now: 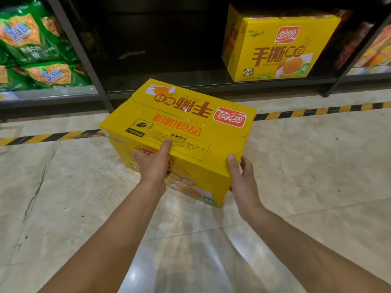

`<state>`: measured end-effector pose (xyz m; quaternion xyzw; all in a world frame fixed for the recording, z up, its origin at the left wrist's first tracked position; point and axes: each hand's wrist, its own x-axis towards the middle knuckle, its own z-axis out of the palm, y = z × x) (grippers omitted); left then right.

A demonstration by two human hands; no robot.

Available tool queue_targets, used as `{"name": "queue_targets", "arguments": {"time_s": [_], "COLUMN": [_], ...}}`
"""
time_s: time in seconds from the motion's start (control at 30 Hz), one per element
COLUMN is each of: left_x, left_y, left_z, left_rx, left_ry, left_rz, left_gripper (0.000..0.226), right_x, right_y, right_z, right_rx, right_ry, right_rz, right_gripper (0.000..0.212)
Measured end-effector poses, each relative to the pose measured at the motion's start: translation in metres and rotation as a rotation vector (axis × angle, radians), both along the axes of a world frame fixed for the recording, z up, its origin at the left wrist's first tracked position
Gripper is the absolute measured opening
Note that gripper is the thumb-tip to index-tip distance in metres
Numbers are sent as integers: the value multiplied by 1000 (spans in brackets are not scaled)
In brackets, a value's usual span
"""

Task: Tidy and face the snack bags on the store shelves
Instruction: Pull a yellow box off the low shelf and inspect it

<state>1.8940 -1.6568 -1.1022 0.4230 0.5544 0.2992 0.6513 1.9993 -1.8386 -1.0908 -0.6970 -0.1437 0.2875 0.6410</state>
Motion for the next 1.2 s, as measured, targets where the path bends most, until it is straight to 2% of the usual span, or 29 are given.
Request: {"name": "queue_targets", "arguments": {"time_s": [0.1,0.17,0.37,0.43,0.53,0.6,0.7,0.77,0.83,0.9,0.97,1.1,1.17,1.2], "left_x": [2,3,-11,-23,-42,-50,-51,-48,-45,-41,-39,-39,-42,-44], "left_y": [0,0,9,25,57,67,64,54,42,28,19,-1,-15,-23], "left_z": [-5,-6,-11,-11,-3,3,5,4,0,-3,-6,-13,-18,-20], "left_rx": [-10,-9,29,87,168,240,306,316,330,337,339,332,347,355], "left_ry": [-25,-21,-19,-26,-13,16,44,37,23,14,8,57,79,95], "left_rz": [14,20,21,84,120,63,35,56,85,113,157,201,195,186], "left_gripper": [133,130,126,122,133,122,86,76,76,81,83,80,79,78], "right_x": [-22,-18,9,21,37,43,47,49,48,47,42,12,-2,-6], "right_y": [-2,-3,-4,-4,-8,-8,-8,-6,-2,5,14,36,50,56], "right_z": [-9,-13,-23,-25,-28,-27,-22,-20,-21,-19,-16,-9,-10,-11], "right_rx": [-15,-43,-76,-79,-98,-126,-132,-132,-147,-210,-269,-234,-252,-260], "right_ry": [-123,-174,-173,-173,-184,-203,-202,-159,-98,38,179,308,305,298], "right_rz": [49,66,25,21,26,33,-3,-69,-162,-279,-357,-272,-201,-180], "right_gripper": [84,89,90,76,60,59,62,63,72,93,105,109,124,140]}}
